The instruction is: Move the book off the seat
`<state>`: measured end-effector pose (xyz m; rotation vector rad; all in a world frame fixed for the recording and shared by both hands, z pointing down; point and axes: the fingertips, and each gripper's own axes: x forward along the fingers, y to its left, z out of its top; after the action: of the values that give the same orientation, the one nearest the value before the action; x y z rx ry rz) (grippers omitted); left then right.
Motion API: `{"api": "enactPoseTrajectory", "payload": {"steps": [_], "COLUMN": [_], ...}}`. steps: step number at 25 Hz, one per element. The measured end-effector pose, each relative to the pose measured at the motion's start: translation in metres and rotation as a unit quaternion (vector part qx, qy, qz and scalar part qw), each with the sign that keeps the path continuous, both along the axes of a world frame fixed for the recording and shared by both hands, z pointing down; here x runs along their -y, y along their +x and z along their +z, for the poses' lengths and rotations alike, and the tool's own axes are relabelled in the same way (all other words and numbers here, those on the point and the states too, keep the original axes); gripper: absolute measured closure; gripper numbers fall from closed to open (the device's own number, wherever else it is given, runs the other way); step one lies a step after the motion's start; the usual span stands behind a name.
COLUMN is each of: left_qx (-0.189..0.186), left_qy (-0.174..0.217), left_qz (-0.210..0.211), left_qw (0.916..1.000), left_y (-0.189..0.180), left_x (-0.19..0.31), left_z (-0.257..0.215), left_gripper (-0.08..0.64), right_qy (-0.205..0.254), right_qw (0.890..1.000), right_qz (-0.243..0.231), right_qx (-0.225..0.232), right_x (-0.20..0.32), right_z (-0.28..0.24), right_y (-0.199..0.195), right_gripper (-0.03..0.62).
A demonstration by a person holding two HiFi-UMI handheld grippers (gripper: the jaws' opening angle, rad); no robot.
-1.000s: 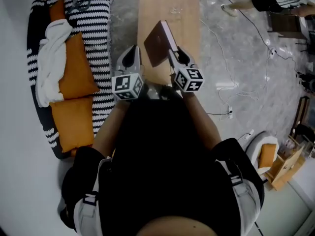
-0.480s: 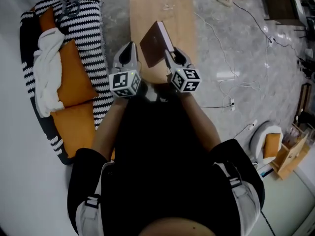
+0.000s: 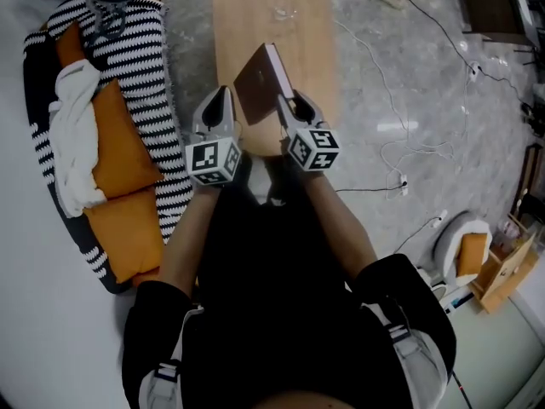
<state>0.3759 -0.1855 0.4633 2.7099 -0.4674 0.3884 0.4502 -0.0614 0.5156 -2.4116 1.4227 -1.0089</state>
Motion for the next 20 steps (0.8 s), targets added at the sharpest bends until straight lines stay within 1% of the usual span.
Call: {"api": "enactPoseTrajectory", "payload": {"steps": [7,12,17,20], "left_qx": [0.019,0.038,0.044,0.047], "left_qy": [-0.012,-0.014,-0.032,-0.037], "left_qz": [0.001,-0.003,-0.014,-0.011], "left_qw": [0.9998,0.9992,0.9984,0.9982], "left_y": [0.009,0.007,0.006,0.007], "left_x": [0.004,0.011,0.017,0.019], "left_z": [0.039,0.071,0.099,0.112], "left_gripper": [0.554,0.554,0.554,0.554], "right_qy": [-0.002,-0.006,-0.011,-0.009], "right_qw": [0.999,0.999,0.998,0.997], "right_qz": [0.034,0.044,0.054,0.068], "right_qx": [0.020,0.029,0.039,0.046], "right_x": [0.001,0.005,0.009,0.010], "right_z": [0.044,0.077,0.111,0.127], "right_y": [0.016,0.024,0.031,0.035], "right_gripper": [0.437,0.437,0.437,0.437]}}
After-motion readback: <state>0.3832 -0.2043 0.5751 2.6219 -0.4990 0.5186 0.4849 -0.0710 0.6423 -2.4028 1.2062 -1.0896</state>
